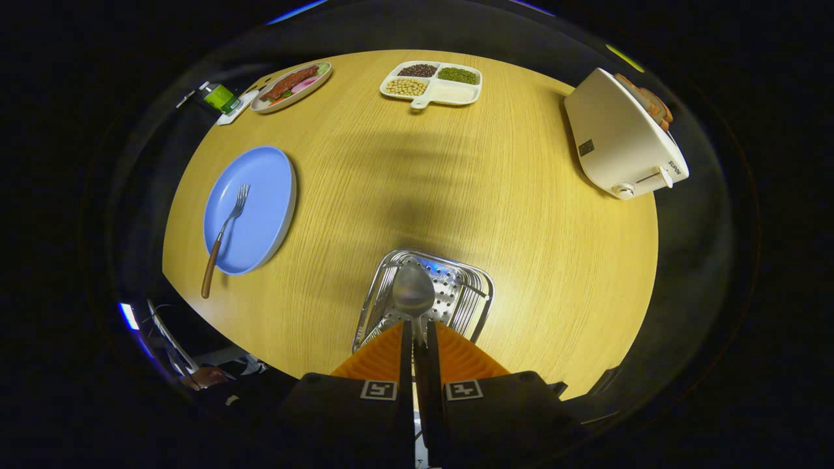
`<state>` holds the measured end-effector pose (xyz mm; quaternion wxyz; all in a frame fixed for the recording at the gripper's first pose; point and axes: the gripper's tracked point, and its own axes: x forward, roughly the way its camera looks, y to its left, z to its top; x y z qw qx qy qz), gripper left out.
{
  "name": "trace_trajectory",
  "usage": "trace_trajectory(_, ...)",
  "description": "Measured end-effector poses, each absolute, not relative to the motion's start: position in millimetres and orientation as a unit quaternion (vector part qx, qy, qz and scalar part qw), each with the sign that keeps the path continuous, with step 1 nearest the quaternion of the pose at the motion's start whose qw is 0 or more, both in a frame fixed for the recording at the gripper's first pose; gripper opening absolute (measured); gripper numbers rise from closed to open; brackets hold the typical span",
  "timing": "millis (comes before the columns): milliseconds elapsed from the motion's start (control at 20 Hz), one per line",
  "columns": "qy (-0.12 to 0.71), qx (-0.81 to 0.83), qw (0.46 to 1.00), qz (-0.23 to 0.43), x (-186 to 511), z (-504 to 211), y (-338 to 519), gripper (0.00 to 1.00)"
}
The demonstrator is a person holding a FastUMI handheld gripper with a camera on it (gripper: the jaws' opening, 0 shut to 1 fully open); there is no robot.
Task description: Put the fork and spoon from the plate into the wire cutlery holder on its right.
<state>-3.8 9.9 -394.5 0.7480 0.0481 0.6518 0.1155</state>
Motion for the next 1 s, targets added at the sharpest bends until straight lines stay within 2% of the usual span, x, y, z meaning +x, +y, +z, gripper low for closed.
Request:
trace_trajectory(50,0.645,0.055,0.754,0.112,0,-389,8,0.13)
trace_trajectory(150,0.627,0.064,0.769,0.107,10,-371,6,0.22)
trace_trajectory(300,0.599,0.080,0.788,0.116,24,-338,20,0.56)
trace_trajectory(550,0.554,0.114,0.808,0.167,39,-282,90,0.76)
trace_trajectory(750,0.550,0.127,0.796,0.218,36,-264,168,0.78)
trace_trajectory(1000,0.574,0.119,0.772,0.247,34,-283,253,0.78)
